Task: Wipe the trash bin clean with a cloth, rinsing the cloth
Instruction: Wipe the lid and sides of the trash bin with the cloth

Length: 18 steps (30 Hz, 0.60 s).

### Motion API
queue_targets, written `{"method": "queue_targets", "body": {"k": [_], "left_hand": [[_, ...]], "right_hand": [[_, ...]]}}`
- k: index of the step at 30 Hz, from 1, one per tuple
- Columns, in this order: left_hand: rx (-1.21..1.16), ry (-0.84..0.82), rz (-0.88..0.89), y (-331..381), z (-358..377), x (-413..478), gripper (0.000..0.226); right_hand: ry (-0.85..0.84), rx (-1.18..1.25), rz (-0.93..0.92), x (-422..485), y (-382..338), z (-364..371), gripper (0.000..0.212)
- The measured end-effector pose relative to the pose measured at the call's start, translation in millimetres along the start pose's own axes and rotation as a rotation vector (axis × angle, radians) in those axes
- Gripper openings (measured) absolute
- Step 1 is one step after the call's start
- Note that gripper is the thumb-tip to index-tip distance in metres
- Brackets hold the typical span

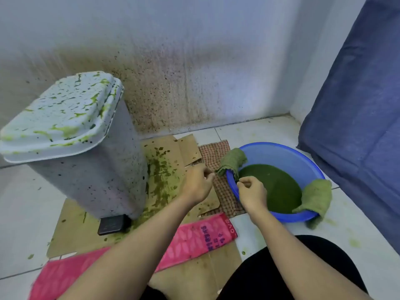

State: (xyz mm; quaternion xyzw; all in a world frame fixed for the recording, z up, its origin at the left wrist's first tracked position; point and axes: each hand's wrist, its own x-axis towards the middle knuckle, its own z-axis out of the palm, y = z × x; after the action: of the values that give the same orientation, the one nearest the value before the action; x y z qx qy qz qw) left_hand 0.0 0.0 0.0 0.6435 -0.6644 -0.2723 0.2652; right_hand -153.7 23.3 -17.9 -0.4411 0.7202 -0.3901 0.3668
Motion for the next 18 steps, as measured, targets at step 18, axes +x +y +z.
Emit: {"method": "queue_targets", "body": {"k": [18], "left_hand": [[-1.188,-0.27,-0.956,-10.4,69.8,121.3,0.043]], "right_hand": [[0.04,0.223,0.158,90.1,13.3,43.2,0.029]]}}
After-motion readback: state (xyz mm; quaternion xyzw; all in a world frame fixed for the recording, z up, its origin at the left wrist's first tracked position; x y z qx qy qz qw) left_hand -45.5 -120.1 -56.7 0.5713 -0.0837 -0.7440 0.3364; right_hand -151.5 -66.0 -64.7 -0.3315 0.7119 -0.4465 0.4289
